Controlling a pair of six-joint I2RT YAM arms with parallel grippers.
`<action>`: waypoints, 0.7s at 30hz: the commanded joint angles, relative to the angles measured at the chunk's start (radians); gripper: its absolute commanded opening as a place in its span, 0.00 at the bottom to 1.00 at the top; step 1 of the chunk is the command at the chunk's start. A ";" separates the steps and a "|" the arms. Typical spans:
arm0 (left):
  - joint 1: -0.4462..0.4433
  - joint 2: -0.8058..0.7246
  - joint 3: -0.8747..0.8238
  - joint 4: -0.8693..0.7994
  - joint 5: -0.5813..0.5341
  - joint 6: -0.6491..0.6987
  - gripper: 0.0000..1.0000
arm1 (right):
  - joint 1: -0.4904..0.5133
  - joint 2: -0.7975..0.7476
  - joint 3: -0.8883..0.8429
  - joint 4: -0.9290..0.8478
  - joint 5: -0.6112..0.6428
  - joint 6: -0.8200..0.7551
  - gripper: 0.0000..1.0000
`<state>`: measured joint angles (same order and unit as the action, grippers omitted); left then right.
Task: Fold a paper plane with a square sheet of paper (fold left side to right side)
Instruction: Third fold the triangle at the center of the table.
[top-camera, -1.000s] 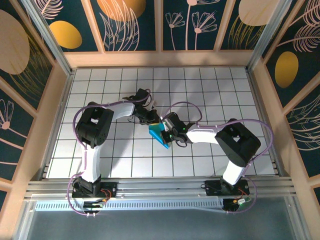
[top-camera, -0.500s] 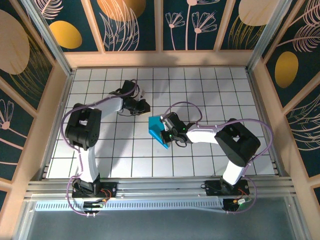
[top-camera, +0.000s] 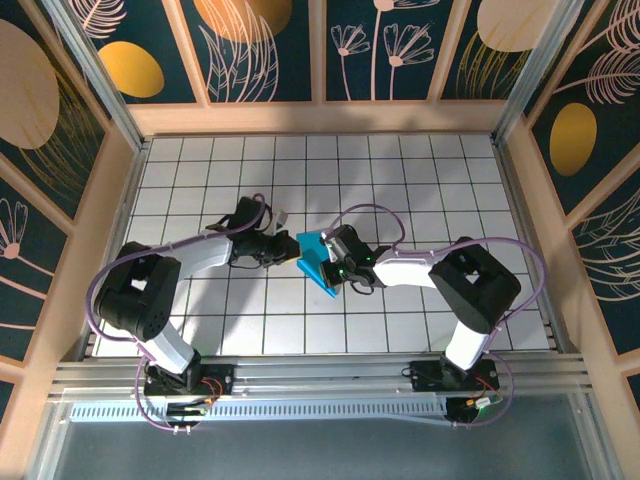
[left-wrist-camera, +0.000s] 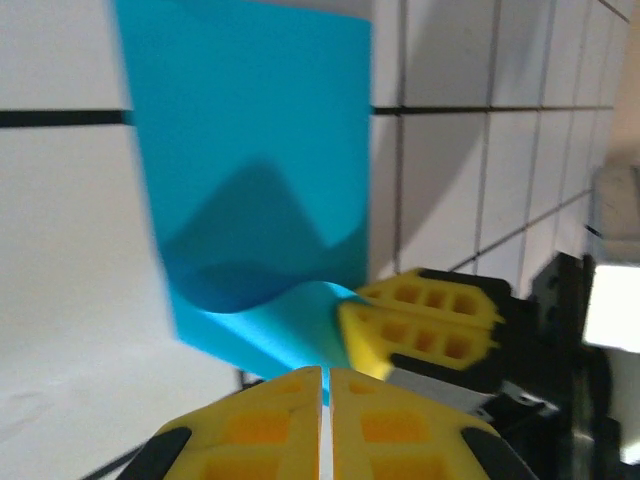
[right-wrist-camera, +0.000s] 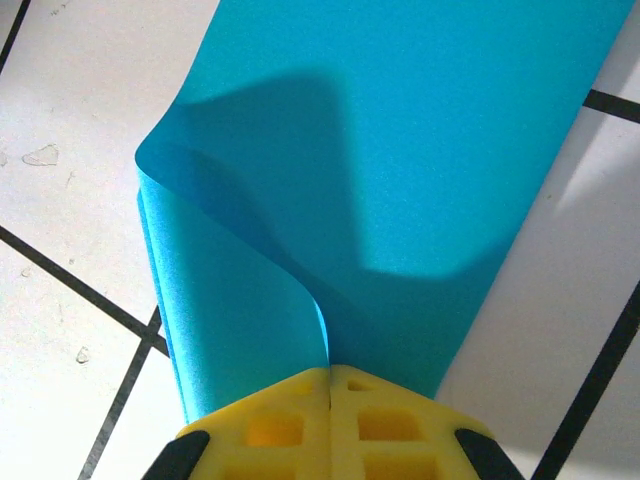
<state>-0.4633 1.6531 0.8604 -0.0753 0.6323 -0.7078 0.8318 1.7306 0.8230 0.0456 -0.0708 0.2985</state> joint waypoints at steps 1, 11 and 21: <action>-0.043 0.031 0.022 0.072 0.033 -0.063 0.10 | 0.001 0.015 -0.031 -0.046 -0.015 0.016 0.00; -0.070 0.130 0.044 0.062 0.006 -0.060 0.10 | 0.001 0.033 -0.016 -0.055 -0.018 0.012 0.00; -0.075 0.166 0.038 0.066 -0.004 -0.052 0.09 | 0.001 0.038 -0.008 -0.062 -0.020 0.011 0.00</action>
<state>-0.5335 1.7977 0.8799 -0.0257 0.6273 -0.7612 0.8318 1.7309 0.8223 0.0486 -0.0727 0.2985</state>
